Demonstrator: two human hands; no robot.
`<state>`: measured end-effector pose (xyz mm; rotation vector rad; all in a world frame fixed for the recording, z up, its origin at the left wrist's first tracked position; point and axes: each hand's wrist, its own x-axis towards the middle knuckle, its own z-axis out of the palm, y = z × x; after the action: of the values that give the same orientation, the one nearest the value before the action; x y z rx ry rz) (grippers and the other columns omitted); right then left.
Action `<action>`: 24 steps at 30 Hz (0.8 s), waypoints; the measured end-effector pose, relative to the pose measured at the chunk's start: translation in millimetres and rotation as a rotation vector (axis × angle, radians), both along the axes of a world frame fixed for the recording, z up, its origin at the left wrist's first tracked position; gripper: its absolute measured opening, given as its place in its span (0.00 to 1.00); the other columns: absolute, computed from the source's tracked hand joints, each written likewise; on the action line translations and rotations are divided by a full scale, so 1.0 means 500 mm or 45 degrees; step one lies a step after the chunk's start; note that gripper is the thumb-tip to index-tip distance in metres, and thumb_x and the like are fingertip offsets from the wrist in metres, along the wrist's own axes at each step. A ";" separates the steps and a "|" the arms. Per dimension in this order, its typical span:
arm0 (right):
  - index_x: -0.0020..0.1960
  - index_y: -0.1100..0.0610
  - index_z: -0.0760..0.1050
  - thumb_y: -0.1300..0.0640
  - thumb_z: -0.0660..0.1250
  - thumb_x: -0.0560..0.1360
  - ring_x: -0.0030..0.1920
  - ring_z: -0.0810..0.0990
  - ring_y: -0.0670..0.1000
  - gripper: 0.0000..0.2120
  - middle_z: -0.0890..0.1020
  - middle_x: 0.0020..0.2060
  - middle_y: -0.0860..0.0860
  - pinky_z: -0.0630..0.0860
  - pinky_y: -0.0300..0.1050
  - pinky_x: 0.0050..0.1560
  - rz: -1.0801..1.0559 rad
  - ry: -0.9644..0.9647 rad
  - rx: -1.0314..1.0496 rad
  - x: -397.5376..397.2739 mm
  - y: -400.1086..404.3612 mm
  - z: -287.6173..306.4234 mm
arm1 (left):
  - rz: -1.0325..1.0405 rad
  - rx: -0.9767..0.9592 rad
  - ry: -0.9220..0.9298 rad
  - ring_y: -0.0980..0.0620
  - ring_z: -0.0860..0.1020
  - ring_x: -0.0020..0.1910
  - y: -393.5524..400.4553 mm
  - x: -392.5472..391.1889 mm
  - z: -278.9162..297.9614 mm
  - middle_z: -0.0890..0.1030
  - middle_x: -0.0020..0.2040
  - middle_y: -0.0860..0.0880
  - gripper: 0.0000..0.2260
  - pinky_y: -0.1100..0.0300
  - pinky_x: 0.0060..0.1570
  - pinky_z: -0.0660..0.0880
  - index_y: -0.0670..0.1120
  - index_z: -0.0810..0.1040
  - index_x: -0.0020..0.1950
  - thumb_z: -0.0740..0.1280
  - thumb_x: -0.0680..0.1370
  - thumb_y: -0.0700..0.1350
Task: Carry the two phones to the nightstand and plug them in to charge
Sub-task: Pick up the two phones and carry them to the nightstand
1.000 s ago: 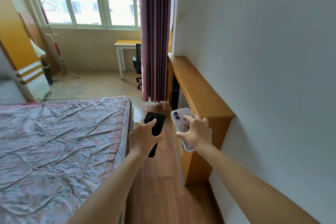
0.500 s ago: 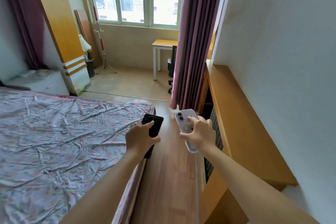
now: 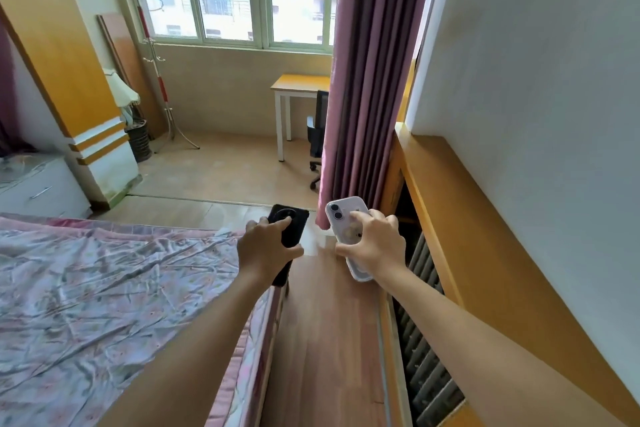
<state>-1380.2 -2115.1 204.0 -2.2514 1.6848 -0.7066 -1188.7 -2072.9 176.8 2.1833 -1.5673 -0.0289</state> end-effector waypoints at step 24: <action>0.62 0.46 0.73 0.42 0.72 0.63 0.58 0.67 0.54 0.29 0.75 0.55 0.48 0.72 0.49 0.49 0.228 0.067 0.119 0.297 -0.964 -0.026 | 0.321 0.024 0.067 0.44 0.73 0.54 -0.856 0.262 -0.036 0.78 0.53 0.47 0.29 0.58 0.40 0.66 0.60 0.71 0.67 0.69 0.66 0.58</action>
<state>-1231.6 -2597.4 190.8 -2.3366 1.4810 -0.5215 -1057.8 -2500.9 158.7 2.3586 -1.2582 -0.0228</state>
